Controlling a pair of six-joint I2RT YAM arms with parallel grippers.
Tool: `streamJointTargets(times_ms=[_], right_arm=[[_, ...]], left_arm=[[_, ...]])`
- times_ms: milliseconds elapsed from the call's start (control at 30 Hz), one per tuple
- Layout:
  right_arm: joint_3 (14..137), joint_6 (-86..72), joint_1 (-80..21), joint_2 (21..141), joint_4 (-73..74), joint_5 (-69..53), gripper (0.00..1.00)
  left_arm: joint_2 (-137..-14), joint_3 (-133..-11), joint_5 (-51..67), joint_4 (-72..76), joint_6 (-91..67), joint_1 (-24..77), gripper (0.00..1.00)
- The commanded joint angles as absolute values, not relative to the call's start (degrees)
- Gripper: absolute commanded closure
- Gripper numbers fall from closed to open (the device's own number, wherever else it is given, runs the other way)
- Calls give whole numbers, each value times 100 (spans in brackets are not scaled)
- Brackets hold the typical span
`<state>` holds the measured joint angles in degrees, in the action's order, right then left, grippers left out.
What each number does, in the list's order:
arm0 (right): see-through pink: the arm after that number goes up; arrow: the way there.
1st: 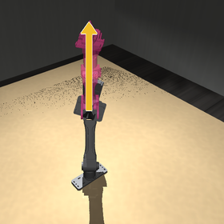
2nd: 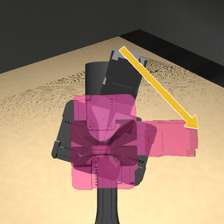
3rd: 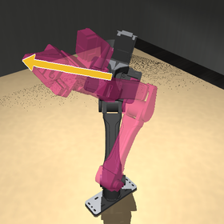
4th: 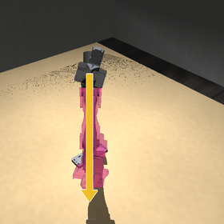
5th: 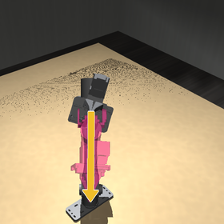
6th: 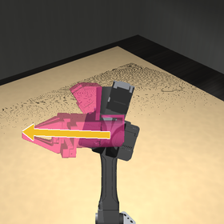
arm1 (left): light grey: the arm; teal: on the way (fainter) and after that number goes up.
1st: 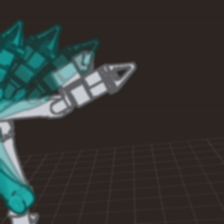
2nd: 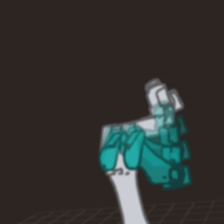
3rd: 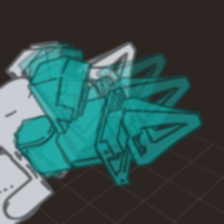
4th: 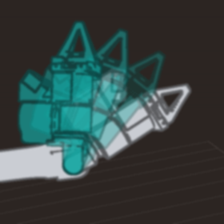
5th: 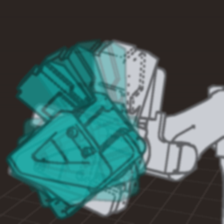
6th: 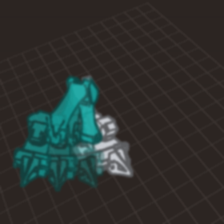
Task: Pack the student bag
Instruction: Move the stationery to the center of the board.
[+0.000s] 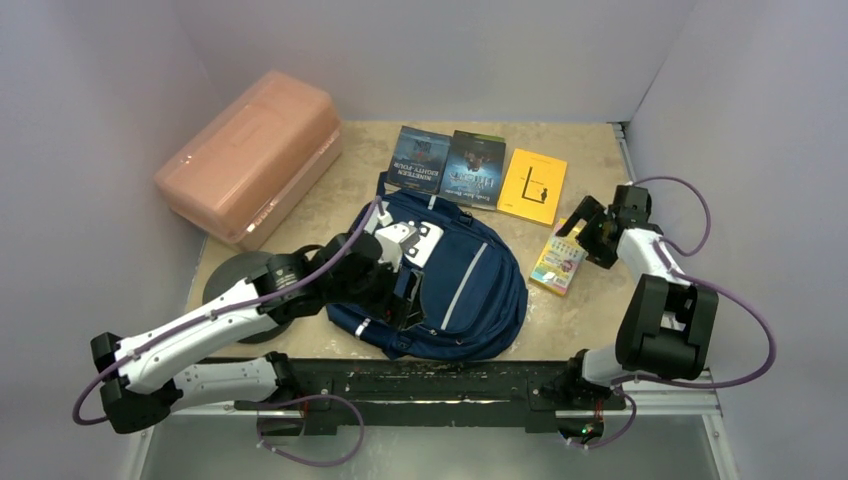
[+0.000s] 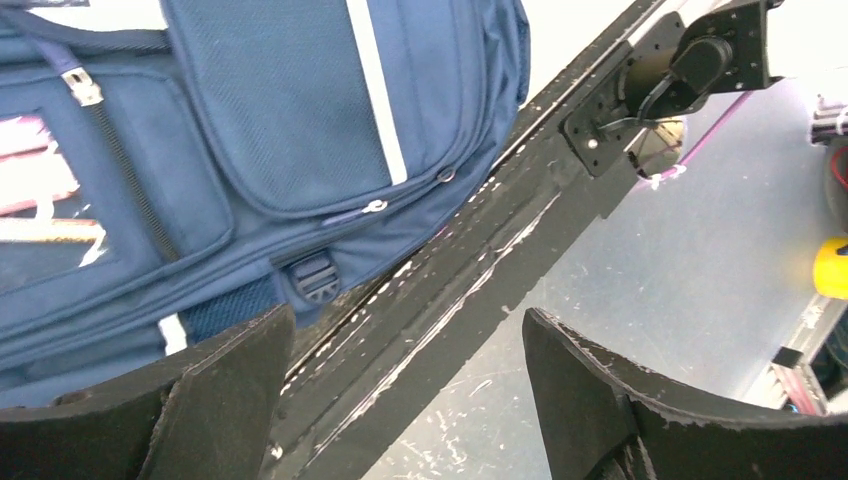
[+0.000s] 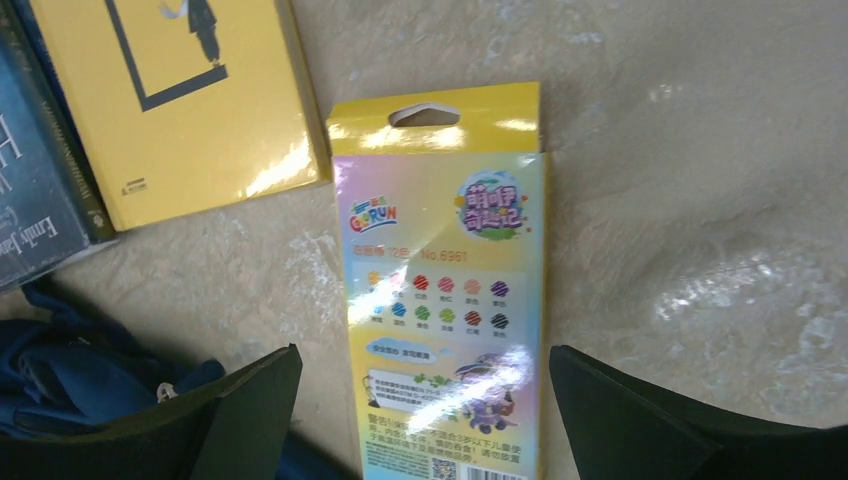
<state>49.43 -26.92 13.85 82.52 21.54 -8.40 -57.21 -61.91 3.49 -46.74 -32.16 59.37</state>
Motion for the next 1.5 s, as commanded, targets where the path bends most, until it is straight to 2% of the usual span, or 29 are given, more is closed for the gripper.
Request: streamJointTargets(times_ms=[0,200,300,433,500,600,733,900,1033,1233,1467], right_arm=[[4994,-2718,1678,8236,2190,-597,1],[4587,-2851,1683,8166,1793,-728,4],[4335,-3167,1670,8084,1724,-572,12],[4166,-3077,1665,8062,1596,-511,10],[4187,-2965,1670,8146,1570,-885,10],[4165,-3010,1664,8114,1412,-1797,12],[4294,-2939,1668,7831,1534,-2233,14],[4613,-3034,1919,7869,1749,-891,13],[4709,-3223,2245,7923,1163,-1029,11],[5119,-3130,2479,8634,553,-1365,12],[5026,-3084,2629,9561,-642,-2642,23]], left_arm=[[-6361,-6773,1107,-4095,-3379,5829,16],[-8054,-8119,1373,-3708,-3374,5813,16],[-9101,-9094,1009,-3652,-3326,5876,16],[-10641,-10808,124,-4067,-3145,6082,16],[-11271,-11650,-445,-4173,-2927,6238,16],[-11983,-12293,-751,-4191,-2738,6289,16],[-12238,-12069,-682,-3590,-2486,6250,12],[-12578,-12150,-534,-3516,-2546,6240,10],[-12541,-12037,-220,-3697,-2803,6240,10],[-11807,-11484,377,-4078,-2733,6232,10],[-10342,-10308,1137,-4147,-2707,6238,10]])
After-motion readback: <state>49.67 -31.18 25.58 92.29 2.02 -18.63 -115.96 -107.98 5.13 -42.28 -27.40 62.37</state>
